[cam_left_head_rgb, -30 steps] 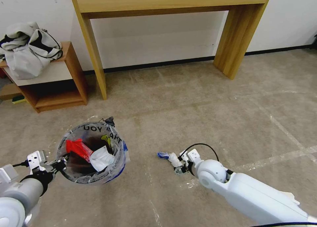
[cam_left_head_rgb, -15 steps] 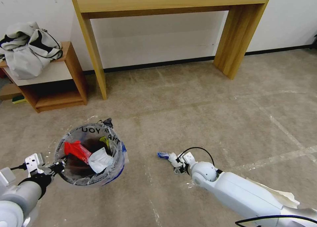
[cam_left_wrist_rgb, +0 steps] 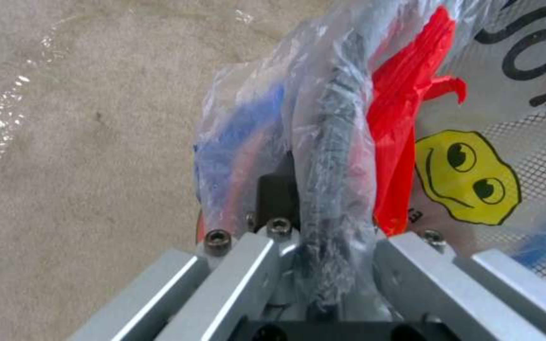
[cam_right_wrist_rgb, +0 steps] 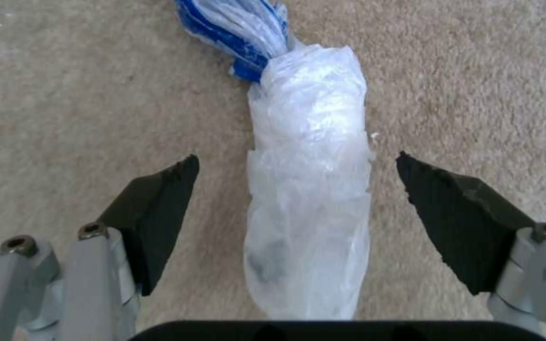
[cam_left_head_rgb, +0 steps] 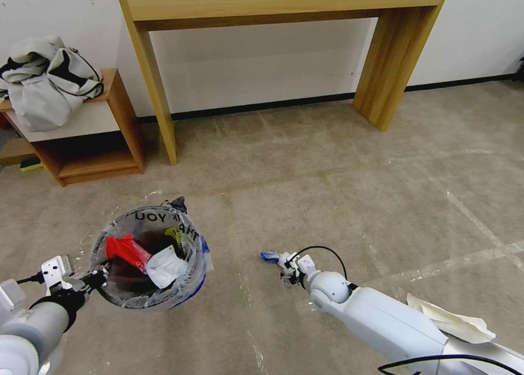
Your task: Pick up the trash bin and place the garbage on the floor into it.
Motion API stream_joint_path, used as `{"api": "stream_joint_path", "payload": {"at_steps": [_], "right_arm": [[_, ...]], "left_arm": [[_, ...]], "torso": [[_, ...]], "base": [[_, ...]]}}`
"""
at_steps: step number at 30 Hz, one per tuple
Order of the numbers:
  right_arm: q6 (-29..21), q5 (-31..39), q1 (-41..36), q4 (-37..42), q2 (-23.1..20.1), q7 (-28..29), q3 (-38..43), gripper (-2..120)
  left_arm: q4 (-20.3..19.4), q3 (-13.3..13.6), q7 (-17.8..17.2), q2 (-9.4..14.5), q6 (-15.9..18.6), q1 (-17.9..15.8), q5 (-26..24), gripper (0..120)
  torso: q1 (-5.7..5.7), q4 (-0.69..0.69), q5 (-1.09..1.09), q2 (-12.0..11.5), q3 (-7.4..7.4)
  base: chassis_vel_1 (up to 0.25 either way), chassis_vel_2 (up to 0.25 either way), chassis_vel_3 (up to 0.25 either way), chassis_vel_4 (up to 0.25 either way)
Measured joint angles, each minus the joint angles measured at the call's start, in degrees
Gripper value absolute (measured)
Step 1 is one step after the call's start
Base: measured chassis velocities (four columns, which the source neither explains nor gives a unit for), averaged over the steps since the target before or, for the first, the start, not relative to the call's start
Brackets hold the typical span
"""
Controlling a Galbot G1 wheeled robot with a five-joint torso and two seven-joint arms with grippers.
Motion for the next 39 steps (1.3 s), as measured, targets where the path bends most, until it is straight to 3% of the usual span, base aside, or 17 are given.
{"api": "stream_joint_path", "payload": {"at_steps": [15,29,33,37,39], "right_arm": [[2.5,-2.0,-0.3,-3.4,2.3,-0.3,0.1,59],[5.0,-3.9,-1.0,-5.6,2.5,-0.7,0.6,14],[5.4,-4.3,-1.1,-6.2,2.6,-0.9,0.8,13],[6.4,-4.7,-1.4,-7.0,3.2,-1.1,1.2,0],[6.5,-4.7,-1.4,-7.0,3.2,-1.1,1.3,0]], "left_arm": [[-0.6,-0.1,0.1,-0.2,-0.1,0.7,0.0,1],[-0.6,0.6,0.2,-0.8,-0.1,0.5,0.3,1],[-0.5,0.8,0.3,-0.9,-0.1,0.5,0.5,1],[-0.2,1.0,0.6,-1.1,-0.1,0.4,0.9,1],[-0.1,1.0,0.6,-1.1,-0.1,0.4,0.9,1]], "torso": [[0.00,0.00,0.00,0.0,0.00],[0.00,0.00,0.00,0.0,0.00],[0.00,0.00,0.00,0.0,0.00],[0.00,0.00,0.01,0.0,0.00],[0.00,0.00,0.00,0.0,0.00]], "base": [[0.000,0.000,0.000,0.000],[0.000,0.000,0.000,0.000],[0.000,0.000,0.000,0.000],[0.000,0.000,0.000,0.000],[0.000,0.000,0.000,0.000]]}}
